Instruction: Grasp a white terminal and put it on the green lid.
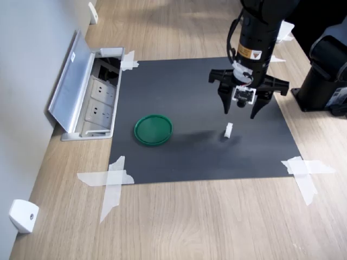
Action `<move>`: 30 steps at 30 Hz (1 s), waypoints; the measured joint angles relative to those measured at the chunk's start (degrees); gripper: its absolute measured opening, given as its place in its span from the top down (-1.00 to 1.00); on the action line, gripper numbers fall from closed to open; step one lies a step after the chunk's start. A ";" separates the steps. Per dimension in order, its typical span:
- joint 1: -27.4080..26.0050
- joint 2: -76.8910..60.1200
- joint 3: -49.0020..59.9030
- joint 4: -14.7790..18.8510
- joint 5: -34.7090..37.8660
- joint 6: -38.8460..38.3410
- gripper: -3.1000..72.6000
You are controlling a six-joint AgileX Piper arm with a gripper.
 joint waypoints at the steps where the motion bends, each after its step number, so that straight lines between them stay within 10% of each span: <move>1: 0.00 0.46 0.00 0.00 -0.44 -0.44 -0.56; 22: 0.00 8.27 -0.06 3.42 -7.51 -1.78 -0.34; 30: 0.00 8.63 -0.06 4.66 -7.84 -2.20 0.23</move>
